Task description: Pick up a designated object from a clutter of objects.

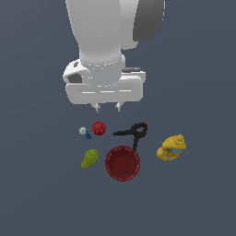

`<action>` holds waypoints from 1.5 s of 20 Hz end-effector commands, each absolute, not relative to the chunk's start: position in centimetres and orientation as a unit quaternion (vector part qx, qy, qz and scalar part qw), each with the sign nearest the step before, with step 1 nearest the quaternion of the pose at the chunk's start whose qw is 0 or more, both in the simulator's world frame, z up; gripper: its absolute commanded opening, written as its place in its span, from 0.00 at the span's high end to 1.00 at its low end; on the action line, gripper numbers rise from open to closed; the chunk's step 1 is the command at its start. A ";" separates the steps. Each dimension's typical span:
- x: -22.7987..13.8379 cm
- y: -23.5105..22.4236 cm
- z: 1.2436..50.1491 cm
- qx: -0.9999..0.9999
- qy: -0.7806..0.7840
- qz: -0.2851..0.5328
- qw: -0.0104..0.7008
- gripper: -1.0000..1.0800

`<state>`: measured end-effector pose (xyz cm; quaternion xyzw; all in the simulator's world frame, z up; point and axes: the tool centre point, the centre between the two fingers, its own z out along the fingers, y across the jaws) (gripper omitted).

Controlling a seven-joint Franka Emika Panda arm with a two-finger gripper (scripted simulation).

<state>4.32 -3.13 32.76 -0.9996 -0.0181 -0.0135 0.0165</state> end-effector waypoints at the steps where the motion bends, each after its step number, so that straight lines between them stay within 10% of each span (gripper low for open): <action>1: 5.3 -3.3 31.6 -0.999 -0.031 -0.006 0.024 0.38; 30: 14.5 -5.4 9.9 -0.962 -0.199 0.045 0.180 0.38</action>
